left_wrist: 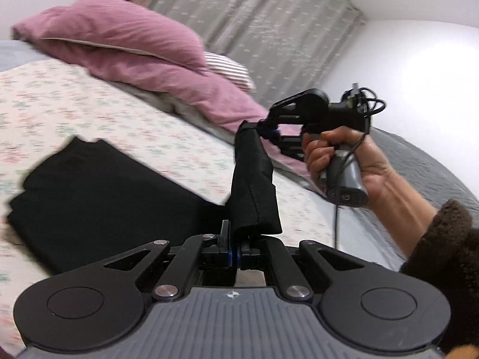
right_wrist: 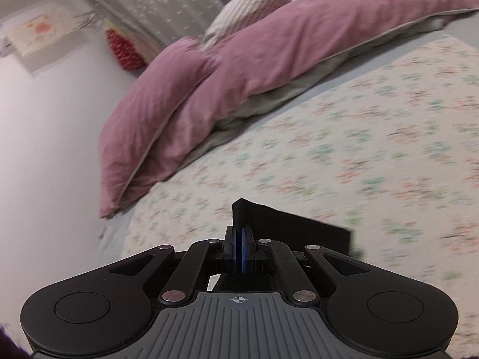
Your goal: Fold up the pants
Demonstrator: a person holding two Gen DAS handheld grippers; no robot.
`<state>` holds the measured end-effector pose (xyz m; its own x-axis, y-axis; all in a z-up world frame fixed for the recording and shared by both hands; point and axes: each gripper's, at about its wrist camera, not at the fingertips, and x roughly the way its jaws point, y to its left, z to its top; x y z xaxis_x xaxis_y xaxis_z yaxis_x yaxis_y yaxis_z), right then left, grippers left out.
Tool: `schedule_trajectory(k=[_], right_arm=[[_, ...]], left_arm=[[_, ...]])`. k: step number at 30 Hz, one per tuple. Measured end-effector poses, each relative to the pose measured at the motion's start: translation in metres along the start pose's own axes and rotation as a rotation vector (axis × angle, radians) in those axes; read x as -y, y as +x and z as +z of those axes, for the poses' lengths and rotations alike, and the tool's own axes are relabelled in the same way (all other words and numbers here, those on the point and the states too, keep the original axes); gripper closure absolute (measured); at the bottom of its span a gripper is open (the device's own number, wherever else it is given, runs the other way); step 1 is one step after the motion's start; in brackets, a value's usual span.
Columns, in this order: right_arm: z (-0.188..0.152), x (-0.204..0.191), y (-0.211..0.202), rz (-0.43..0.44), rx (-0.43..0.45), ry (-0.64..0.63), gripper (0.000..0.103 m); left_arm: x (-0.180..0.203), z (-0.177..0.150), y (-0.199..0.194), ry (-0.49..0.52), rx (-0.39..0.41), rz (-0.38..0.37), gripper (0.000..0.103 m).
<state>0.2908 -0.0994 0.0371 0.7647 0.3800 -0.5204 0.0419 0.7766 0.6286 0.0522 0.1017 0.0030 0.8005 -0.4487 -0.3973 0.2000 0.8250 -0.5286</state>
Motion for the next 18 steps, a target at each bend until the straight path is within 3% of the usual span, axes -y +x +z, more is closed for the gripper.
schedule_trajectory(k=[5, 10, 14, 15, 16, 18], right_arm=[[-0.032, -0.04, 0.052, 0.005, -0.048, -0.01, 0.1], [-0.064, -0.058, 0.098, -0.031, -0.098, -0.03, 0.099], [-0.084, -0.059, 0.129, -0.054, -0.144, -0.042, 0.093], [-0.087, -0.059, 0.134, -0.062, -0.146, -0.042, 0.093], [-0.089, -0.059, 0.137, -0.068, -0.15, -0.044, 0.092], [-0.09, -0.059, 0.142, -0.064, -0.167, -0.069, 0.087]], left_arm=[[-0.04, 0.004, -0.005, -0.118, -0.041, 0.112, 0.074], [-0.068, 0.005, -0.002, -0.271, -0.162, 0.18, 0.074], [-0.079, -0.003, -0.017, -0.287, -0.208, 0.222, 0.069], [-0.078, -0.002, -0.018, -0.268, -0.215, 0.225, 0.063], [-0.076, 0.001, -0.017, -0.228, -0.237, 0.214, 0.046], [-0.071, 0.007, -0.022, -0.145, -0.242, 0.198, 0.032]])
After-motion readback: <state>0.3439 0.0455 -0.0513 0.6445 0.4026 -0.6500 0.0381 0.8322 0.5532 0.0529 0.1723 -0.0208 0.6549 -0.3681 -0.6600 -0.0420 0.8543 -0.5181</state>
